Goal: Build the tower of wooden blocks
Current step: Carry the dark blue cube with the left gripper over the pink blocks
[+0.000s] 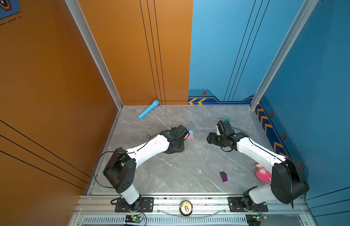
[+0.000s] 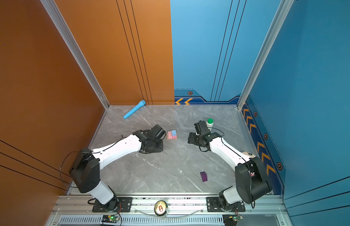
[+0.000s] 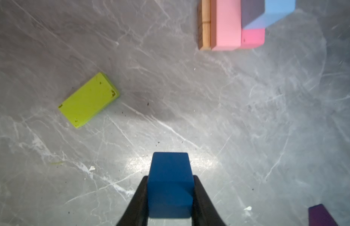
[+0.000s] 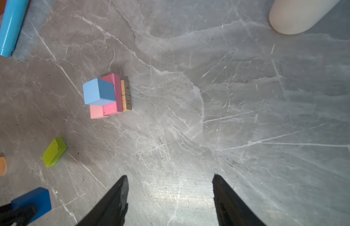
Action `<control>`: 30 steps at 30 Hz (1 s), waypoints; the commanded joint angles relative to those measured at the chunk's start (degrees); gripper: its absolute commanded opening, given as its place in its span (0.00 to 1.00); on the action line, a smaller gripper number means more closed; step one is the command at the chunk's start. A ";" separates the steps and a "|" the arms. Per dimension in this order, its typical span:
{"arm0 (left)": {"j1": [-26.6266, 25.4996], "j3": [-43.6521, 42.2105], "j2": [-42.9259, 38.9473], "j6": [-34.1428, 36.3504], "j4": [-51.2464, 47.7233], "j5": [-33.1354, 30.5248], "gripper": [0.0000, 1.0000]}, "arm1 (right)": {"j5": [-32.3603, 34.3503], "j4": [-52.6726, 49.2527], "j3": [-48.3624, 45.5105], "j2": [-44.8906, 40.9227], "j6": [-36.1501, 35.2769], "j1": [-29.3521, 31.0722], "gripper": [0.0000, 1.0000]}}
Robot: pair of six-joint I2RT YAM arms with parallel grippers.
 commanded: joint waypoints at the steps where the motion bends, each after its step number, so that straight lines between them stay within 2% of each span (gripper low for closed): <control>1: 2.13 5.17 4.16 0.94 -2.97 0.31 0.00 | -2.34 0.83 0.37 1.43 0.54 -0.52 0.70; 13: 5.13 25.44 19.87 0.59 -7.80 2.03 0.00 | -6.26 -0.81 3.08 5.36 0.06 -2.29 0.69; 22: 5.82 37.21 27.74 2.20 -11.91 2.81 0.00 | -7.84 -2.31 5.26 7.37 -0.16 -2.79 0.69; 30: 5.86 40.93 30.62 2.63 -12.27 4.00 0.00 | -8.32 -2.88 6.49 8.63 -0.12 -3.03 0.69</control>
